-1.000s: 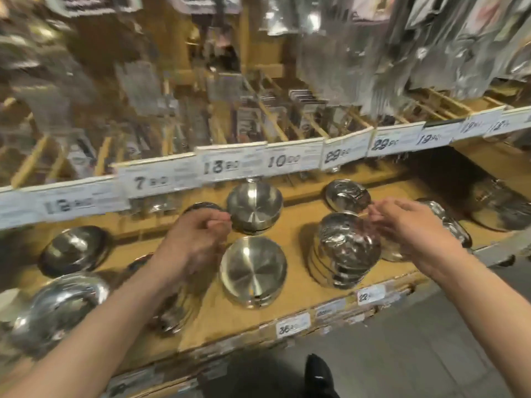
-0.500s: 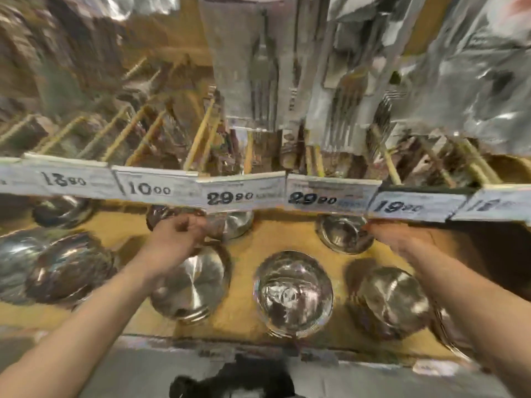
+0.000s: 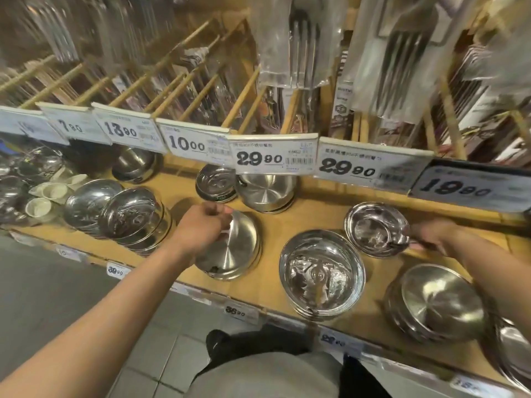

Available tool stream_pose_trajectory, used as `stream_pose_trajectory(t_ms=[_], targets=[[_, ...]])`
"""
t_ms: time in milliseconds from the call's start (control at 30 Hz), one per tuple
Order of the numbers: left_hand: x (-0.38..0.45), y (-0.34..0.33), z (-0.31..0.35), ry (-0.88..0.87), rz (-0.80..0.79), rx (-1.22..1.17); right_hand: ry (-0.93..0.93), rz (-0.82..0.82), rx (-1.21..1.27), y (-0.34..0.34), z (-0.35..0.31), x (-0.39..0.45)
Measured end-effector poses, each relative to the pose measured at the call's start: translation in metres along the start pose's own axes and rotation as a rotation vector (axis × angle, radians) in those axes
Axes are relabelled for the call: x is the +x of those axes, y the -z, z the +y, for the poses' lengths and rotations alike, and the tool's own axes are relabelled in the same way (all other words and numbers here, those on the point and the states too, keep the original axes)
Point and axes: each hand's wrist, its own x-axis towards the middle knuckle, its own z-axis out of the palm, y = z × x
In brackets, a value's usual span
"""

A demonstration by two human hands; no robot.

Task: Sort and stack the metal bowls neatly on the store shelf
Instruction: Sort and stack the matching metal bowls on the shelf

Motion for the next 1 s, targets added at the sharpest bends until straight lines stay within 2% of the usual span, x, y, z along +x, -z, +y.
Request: stream_pose_trajectory(t_ms=[167,333,533,700,1000], targets=[[0.010,0.000,-0.002,-0.010,-0.021,-0.069,0.034,-0.115,0.094,0.004,-0.015,-0.017],[0.039,-0.004,0.000,-0.032,-0.014,-0.102,0.022,-0.142,0.498,0.020,-0.028,-0.055],[0.083,-0.010,0.008,-0.087,0.009,0.152,0.027,-0.140,0.656,0.035,-0.026,-0.104],[0.107,-0.014,0.013,-0.083,0.034,0.392,-0.008,-0.087,0.828,0.033,-0.023,-0.144],[0.144,-0.021,0.011,-0.095,-0.104,0.411,-0.038,0.068,1.043,0.002,-0.044,-0.183]])
